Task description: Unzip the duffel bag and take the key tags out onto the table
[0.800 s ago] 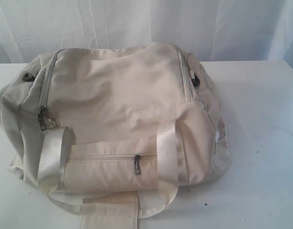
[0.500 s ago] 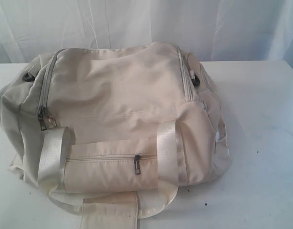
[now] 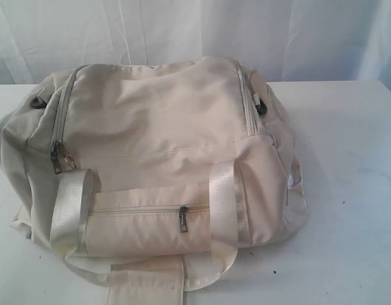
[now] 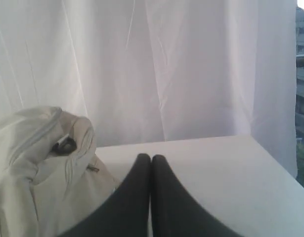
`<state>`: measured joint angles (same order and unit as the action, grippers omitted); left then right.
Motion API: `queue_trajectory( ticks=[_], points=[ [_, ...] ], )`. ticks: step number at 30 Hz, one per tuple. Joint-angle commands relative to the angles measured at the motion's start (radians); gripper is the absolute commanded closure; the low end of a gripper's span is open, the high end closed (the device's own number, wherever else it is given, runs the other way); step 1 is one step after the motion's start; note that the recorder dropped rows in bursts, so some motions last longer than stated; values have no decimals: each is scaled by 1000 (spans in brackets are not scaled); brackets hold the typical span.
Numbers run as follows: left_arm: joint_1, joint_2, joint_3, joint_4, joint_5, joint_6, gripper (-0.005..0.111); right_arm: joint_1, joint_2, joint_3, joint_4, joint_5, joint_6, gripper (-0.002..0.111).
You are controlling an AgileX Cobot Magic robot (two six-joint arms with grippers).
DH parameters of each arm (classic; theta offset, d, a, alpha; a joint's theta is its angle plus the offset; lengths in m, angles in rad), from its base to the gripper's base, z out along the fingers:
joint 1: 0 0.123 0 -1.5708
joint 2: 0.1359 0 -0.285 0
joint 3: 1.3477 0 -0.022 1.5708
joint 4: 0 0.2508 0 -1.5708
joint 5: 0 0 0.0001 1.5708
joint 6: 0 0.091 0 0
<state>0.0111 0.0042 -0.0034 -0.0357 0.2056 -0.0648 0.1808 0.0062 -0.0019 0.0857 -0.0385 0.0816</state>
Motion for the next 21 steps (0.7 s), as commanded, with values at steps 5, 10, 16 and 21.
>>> queue_trajectory(
  ticks=[5,10,16,21],
  points=[
    [-1,-4,3,-9,-15,24,107,-3,-6,2,0,-93,81,108],
    [-1,-4,3,-9,-79,65,107,-3,-6,2,18,-102,273,108],
    [-1,-4,3,-9,-230,15,107,-3,-6,2,18,-114,372,108],
    [-1,-4,3,-9,-460,12,107,-3,-6,2,18,-159,379,108]
  ],
)
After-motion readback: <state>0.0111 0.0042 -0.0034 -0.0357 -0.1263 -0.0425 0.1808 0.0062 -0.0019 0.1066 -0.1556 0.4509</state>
